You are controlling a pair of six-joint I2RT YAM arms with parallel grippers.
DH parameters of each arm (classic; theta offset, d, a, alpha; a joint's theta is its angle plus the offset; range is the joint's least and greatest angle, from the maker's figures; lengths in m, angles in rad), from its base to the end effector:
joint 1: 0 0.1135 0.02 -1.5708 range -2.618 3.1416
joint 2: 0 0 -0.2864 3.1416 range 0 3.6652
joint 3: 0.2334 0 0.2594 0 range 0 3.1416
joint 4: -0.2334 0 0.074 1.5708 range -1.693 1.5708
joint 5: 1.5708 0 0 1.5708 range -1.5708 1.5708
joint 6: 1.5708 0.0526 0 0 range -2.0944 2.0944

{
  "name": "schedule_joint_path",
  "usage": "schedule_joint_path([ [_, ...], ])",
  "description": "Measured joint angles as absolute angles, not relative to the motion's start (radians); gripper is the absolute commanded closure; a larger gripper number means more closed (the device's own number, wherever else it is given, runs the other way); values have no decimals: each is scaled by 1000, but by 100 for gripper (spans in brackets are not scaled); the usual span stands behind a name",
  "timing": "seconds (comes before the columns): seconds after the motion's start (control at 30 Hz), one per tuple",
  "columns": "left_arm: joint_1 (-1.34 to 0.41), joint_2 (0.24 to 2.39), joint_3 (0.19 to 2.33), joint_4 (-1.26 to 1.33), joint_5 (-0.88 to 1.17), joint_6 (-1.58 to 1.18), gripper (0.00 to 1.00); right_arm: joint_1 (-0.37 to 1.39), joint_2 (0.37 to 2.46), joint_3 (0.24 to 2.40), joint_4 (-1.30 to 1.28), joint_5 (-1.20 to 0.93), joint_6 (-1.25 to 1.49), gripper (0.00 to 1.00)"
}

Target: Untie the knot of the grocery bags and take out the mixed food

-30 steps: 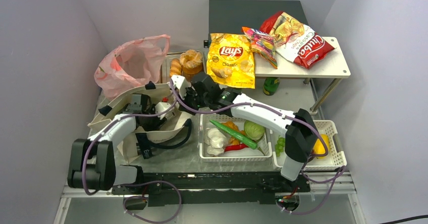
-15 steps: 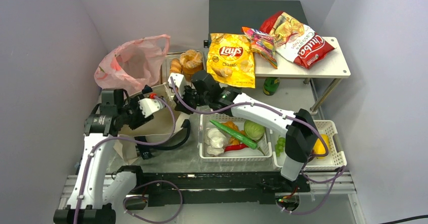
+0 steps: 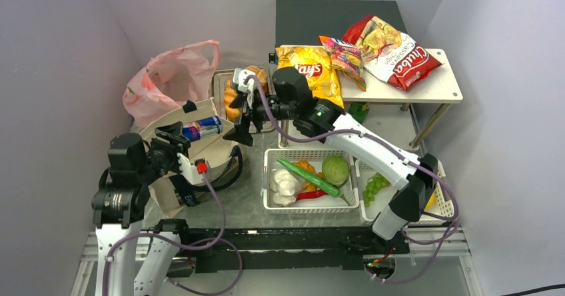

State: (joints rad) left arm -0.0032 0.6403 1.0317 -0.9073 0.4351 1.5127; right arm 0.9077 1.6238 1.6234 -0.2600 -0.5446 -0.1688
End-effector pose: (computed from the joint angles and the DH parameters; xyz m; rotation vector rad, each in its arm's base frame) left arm 0.1065 -0.0225 0.3763 1.6035 1.3094 0.4888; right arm 0.2263 0.3340 0.4288 -1.3040 1.4009 1.0065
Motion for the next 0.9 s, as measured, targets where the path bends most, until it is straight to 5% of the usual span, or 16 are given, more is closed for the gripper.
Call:
schedule_joint_path([
  [0.37,-3,627,1080,-857,561,1940,100,965,1689,1911,-426,-550,-379,0],
  [0.57,-4,635,1116,-862,612,2036,100,1017,1827,2083,-587,-512,-496,9],
  [0.63,-4,643,1137,-874,624,2049,100,1034,1874,2131,-636,-493,-520,23],
  [0.73,-6,667,1181,-910,638,2056,100,1054,1922,2177,-682,-453,-544,58],
  [0.77,-6,675,1192,-928,643,2059,94,1057,1930,2186,-688,-434,-551,70],
  [0.83,-6,687,1207,-950,652,2068,46,1055,1933,2192,-700,-425,-548,91],
  [0.9,-8,699,1220,-948,662,2061,24,1055,1924,2188,-696,-414,-542,100],
])
